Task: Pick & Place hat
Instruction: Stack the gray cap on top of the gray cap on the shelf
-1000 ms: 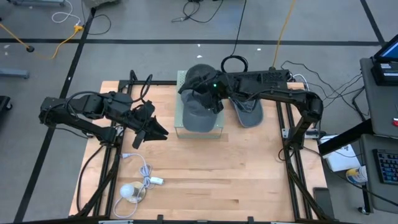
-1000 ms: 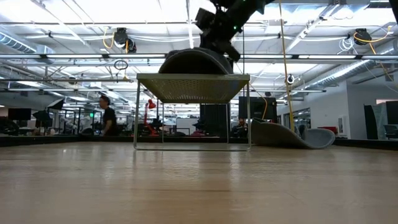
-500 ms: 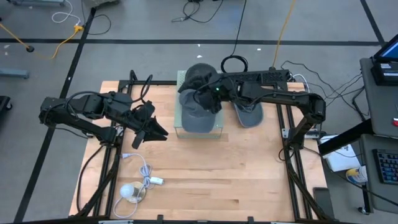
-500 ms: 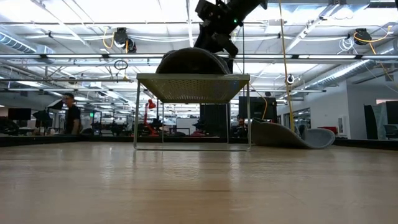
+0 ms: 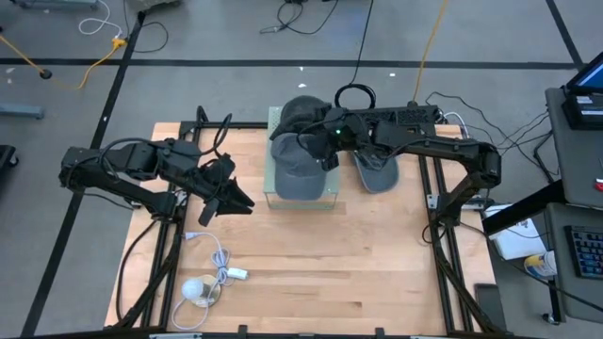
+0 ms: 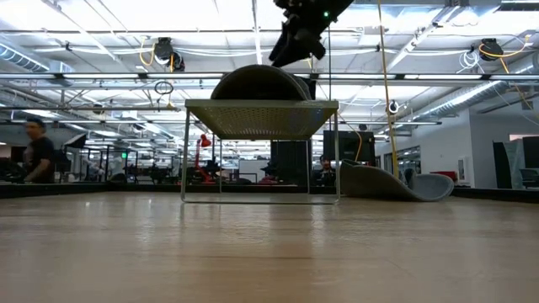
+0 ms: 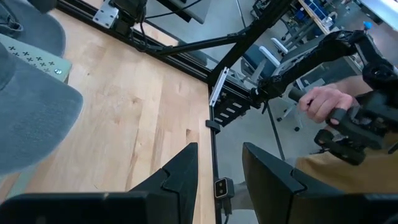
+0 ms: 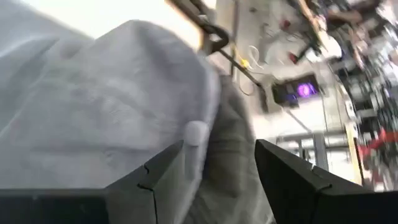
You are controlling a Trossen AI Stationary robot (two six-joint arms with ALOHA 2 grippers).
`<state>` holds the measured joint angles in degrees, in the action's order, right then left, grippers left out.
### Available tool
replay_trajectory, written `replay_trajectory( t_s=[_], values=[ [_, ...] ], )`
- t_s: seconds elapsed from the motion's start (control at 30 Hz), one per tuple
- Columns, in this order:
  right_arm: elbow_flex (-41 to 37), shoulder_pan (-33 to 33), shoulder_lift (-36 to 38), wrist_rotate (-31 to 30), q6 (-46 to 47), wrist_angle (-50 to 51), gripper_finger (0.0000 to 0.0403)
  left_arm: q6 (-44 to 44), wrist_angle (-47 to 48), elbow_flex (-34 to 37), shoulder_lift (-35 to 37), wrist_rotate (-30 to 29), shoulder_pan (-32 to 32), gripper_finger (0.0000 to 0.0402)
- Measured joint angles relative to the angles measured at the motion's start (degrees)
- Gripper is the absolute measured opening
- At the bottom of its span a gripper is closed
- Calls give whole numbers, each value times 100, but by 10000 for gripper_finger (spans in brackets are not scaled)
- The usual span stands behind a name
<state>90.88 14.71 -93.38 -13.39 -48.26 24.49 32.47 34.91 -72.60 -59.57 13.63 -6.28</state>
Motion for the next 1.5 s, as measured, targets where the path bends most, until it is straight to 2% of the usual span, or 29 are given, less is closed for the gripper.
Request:
replay_trajectory(
  t_s=[0.23, 0.5, 0.57, 0.8, 0.93, 1.03, 1.17, 1.33, 1.5],
  values=[
    [14, -300, 549, -725, 1559, 470, 189, -17, -31, 0, 0, -14, 0, 127],
    [-2, -863, 1172, -2706, 4058, 1999, 201, -66, -69, 0, 0, -17, 0, 127],
    [1, -1016, 1307, -2880, 4661, 2496, 203, -57, -79, 0, 0, -17, 0, 127],
    [-1, -1423, 1534, -2782, 7226, 3821, 205, -48, -105, 0, 0, -18, 0, 127],
    [-1, -1437, 1530, -1992, 8712, 4611, 208, -50, -193, 0, 0, -17, 0, 127],
    [-1, -1364, 1460, -1373, 9440, 4992, 211, -50, -216, 0, 0, -18, 0, 127],
    [-172, -1354, 1436, -1215, 9754, 5035, 212, -48, -215, 0, 0, -19, 0, 127],
    [-861, -1213, 1431, -1211, 9720, 4797, 212, -46, -215, 0, 0, -20, 0, 127],
    [-1955, -1164, 1511, -1663, 9211, 3959, 212, -35, -215, 0, 0, -20, -1, 127]
  ],
)
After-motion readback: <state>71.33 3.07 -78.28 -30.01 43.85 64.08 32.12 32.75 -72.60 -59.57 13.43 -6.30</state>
